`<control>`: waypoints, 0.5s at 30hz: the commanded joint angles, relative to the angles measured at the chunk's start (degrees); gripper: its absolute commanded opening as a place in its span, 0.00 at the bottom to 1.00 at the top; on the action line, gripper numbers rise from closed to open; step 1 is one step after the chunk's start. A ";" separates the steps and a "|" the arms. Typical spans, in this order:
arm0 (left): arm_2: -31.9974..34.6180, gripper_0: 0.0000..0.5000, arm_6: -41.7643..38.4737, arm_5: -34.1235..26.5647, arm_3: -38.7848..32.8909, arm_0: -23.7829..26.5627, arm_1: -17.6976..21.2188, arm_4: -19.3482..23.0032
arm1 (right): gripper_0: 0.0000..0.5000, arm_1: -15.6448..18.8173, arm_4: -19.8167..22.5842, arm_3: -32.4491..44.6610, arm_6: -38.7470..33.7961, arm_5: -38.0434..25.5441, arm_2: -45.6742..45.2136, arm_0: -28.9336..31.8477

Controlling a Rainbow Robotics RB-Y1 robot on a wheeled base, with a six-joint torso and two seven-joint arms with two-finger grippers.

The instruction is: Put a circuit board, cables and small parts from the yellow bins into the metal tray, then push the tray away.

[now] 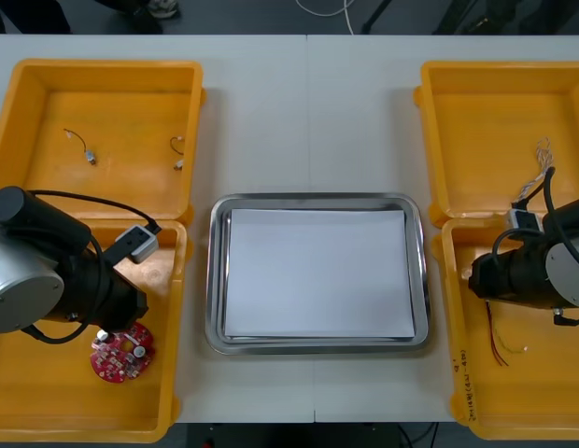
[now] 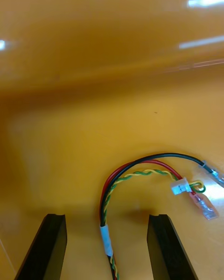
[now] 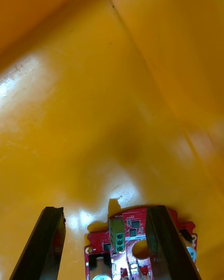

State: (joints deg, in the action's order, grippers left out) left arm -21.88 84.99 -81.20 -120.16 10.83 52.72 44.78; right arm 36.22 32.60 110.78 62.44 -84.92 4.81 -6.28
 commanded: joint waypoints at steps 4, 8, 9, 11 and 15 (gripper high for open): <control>-0.53 1.00 6.24 4.65 -0.51 -4.50 3.18 -0.83 | 1.00 -0.53 -0.61 0.40 -1.97 1.95 1.43 1.71; -0.53 1.00 6.41 5.79 -0.51 -5.73 3.18 -0.92 | 1.00 -0.53 -0.61 0.40 -1.97 3.01 1.61 2.33; -0.53 1.00 6.50 5.97 -0.51 -6.00 3.27 -0.92 | 1.00 -0.53 -0.61 0.40 -1.97 3.18 1.61 2.41; -0.53 1.00 6.59 6.14 -0.51 -6.35 3.27 -0.92 | 1.00 -0.53 -0.61 0.40 -1.97 3.27 1.61 2.50; -0.53 1.00 6.94 7.64 -0.51 -7.75 3.27 -1.63 | 1.00 -0.53 -0.96 0.40 -1.97 3.45 1.78 2.77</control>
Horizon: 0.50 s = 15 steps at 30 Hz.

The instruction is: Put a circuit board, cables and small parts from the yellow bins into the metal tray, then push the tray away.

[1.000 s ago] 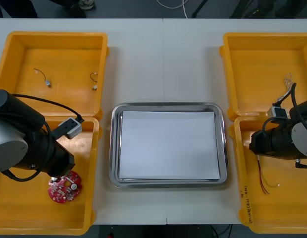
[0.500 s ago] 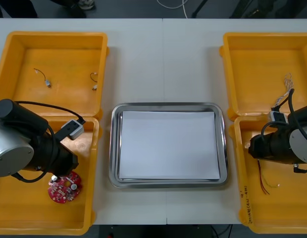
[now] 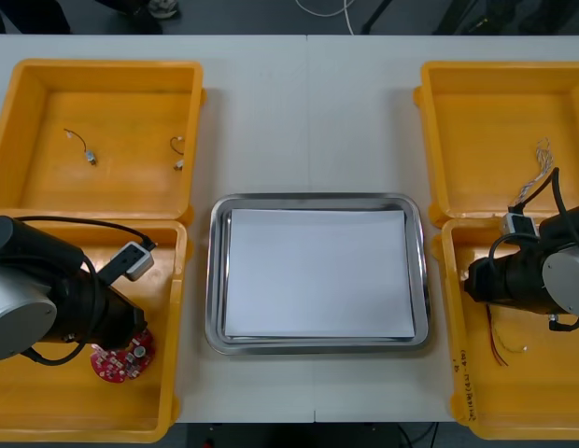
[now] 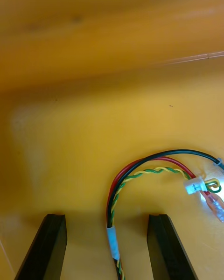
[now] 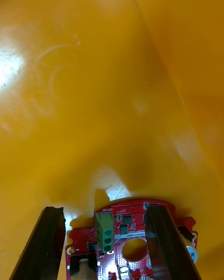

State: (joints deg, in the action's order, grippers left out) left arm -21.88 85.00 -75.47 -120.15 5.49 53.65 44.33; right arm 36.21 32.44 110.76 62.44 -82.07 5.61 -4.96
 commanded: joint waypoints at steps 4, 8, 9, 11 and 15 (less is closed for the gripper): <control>-0.53 1.00 7.38 2.61 -0.53 -3.47 2.25 -1.88 | 1.00 -0.53 -1.94 0.42 -1.97 0.77 1.51 1.54; -0.53 1.00 7.73 2.79 -0.53 -3.64 2.25 -1.97 | 0.87 -0.44 -1.86 0.42 -1.97 0.77 1.42 1.54; -0.53 1.00 7.82 2.96 -0.53 -3.73 2.33 -2.06 | 0.37 -0.53 -1.86 0.42 -1.97 0.77 1.42 1.45; -0.53 1.00 8.08 3.40 -0.53 -4.08 2.33 -2.15 | 0.09 -0.53 -1.86 0.42 -1.97 0.77 1.42 1.54; -0.53 0.95 8.34 3.40 -0.53 -4.26 2.33 -2.32 | 0.00 -0.44 -1.86 0.42 -1.97 1.12 1.42 1.45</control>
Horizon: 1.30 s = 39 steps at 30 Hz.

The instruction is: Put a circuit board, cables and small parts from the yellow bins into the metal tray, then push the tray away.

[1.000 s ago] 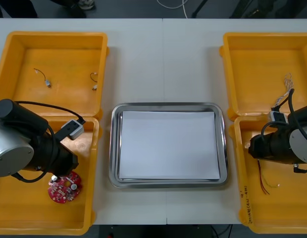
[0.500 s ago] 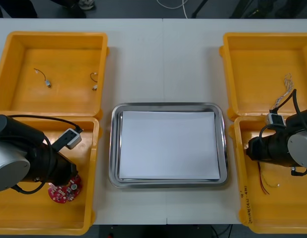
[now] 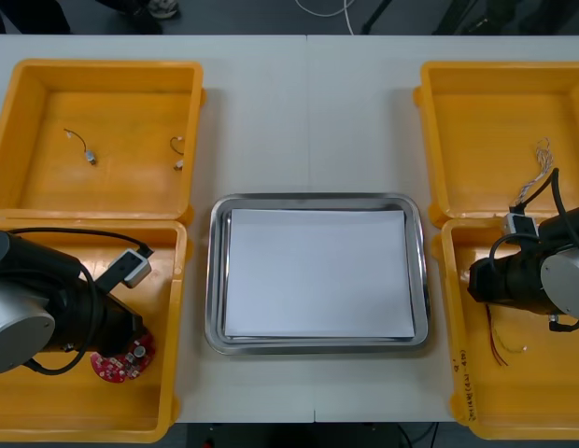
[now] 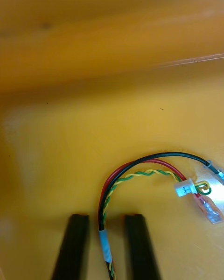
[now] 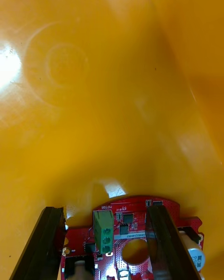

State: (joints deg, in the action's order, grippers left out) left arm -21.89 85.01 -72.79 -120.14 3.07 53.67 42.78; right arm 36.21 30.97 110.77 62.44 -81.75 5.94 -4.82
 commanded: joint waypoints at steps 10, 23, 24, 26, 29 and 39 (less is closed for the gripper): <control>-2.90 0.00 8.41 4.14 -0.45 -1.93 3.02 -3.14 | 0.00 -0.44 -1.62 0.50 -1.88 1.24 0.91 0.86; -2.11 0.00 8.41 4.05 -0.53 -1.66 3.28 -2.87 | 0.00 -0.44 -2.32 3.93 0.40 -6.31 -2.69 -2.56; -1.67 0.00 8.50 3.97 -0.53 -1.66 3.37 -2.79 | 0.00 -0.53 -2.23 4.63 0.49 -7.81 -3.31 -2.92; -0.88 0.00 8.50 3.53 -0.53 -1.66 3.46 -2.44 | 0.00 -0.53 -1.88 5.51 0.66 -9.92 -3.92 -3.36; 1.14 0.00 8.68 1.42 -1.06 -1.57 3.46 -1.82 | 0.00 -0.44 -0.92 7.00 0.84 -12.55 -5.24 -3.79; 10.28 0.00 8.50 -11.33 -6.16 0.62 3.11 4.60 | 0.00 -0.44 7.52 11.05 1.54 -21.78 -14.56 -6.43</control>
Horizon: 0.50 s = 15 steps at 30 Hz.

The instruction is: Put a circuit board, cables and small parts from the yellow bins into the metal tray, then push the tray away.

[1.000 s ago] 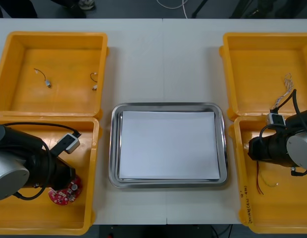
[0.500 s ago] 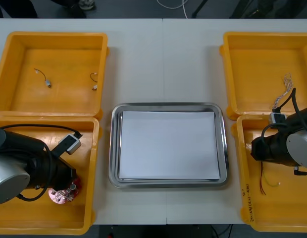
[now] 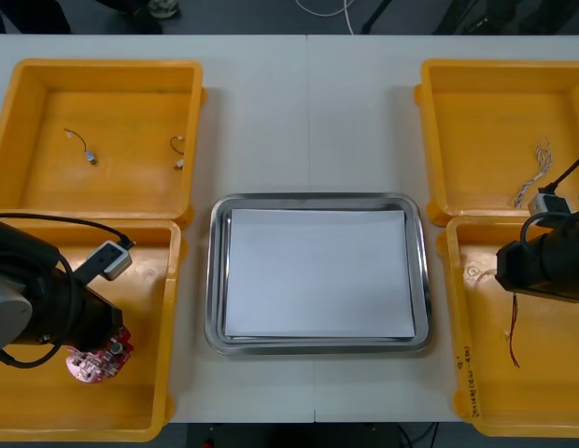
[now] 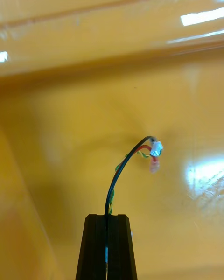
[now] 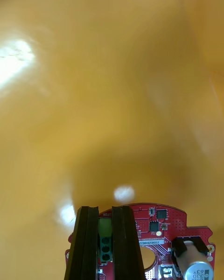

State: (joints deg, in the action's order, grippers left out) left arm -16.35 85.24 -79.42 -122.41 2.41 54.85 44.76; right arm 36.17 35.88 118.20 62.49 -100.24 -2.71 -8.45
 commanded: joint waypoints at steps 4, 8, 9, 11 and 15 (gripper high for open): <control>7.13 0.00 7.93 -10.58 -6.00 3.65 0.96 3.58 | 0.00 -0.40 5.69 4.58 1.67 -6.73 -9.86 -4.12; 9.32 0.00 7.49 -17.96 -7.75 7.17 -1.50 4.38 | 0.00 -0.40 8.51 4.93 2.03 -9.76 -13.73 -6.14; 9.76 0.00 7.40 -19.46 -8.11 8.05 -2.11 4.46 | 0.00 -0.40 8.95 4.93 2.11 -9.76 -14.52 -6.66; 10.91 0.00 6.96 -23.24 -8.72 10.07 -3.78 4.82 | 0.00 -0.40 9.30 5.29 2.38 -9.76 -15.93 -7.81; 12.05 0.00 6.43 -28.69 -9.34 13.32 -6.42 5.25 | 0.00 0.04 9.65 6.34 2.55 -9.76 -17.16 -8.86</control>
State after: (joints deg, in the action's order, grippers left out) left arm -6.91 85.25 -104.96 -129.45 11.41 51.32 49.29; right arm 36.15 44.86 121.85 63.24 -109.72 -17.42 -14.81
